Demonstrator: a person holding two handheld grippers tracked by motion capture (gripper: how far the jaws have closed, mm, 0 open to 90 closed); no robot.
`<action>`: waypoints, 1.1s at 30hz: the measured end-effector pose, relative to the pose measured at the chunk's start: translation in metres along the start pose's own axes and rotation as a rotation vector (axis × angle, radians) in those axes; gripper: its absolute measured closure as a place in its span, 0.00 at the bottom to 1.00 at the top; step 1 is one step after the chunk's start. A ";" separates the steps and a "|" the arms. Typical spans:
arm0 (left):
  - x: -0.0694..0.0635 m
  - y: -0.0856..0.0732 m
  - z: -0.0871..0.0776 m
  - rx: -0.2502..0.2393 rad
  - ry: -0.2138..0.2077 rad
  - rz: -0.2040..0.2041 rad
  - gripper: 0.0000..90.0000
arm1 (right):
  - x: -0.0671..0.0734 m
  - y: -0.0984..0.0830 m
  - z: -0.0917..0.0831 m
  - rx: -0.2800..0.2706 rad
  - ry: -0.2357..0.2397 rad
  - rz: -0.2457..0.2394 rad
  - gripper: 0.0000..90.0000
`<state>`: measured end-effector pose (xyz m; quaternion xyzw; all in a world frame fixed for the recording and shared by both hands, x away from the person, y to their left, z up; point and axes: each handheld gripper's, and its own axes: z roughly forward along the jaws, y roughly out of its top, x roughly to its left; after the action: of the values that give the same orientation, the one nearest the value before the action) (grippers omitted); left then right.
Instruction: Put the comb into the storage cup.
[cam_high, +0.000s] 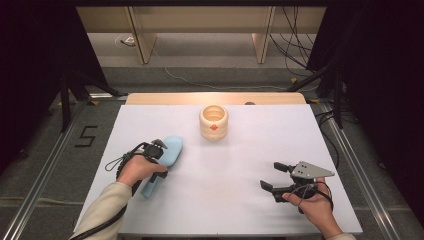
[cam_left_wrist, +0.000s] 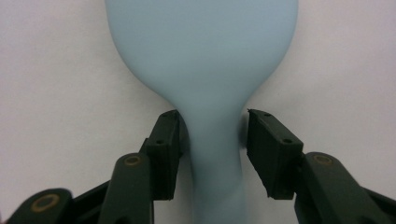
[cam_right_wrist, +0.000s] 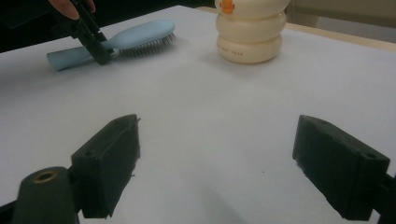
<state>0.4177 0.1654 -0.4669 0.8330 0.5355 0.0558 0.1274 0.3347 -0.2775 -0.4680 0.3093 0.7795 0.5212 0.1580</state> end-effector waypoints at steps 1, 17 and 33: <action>0.000 0.000 0.000 0.002 0.002 0.000 0.61 | 0.000 0.000 0.000 0.000 0.001 0.000 0.18; 0.001 0.002 0.000 0.013 0.015 -0.006 0.70 | 0.000 0.000 0.000 0.005 0.001 0.002 0.18; -0.001 0.002 0.000 0.004 0.020 -0.001 0.77 | 0.000 0.000 0.000 0.002 0.002 0.002 0.18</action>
<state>0.4194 0.1638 -0.4659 0.8324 0.5372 0.0629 0.1204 0.3347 -0.2776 -0.4682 0.3098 0.7800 0.5209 0.1561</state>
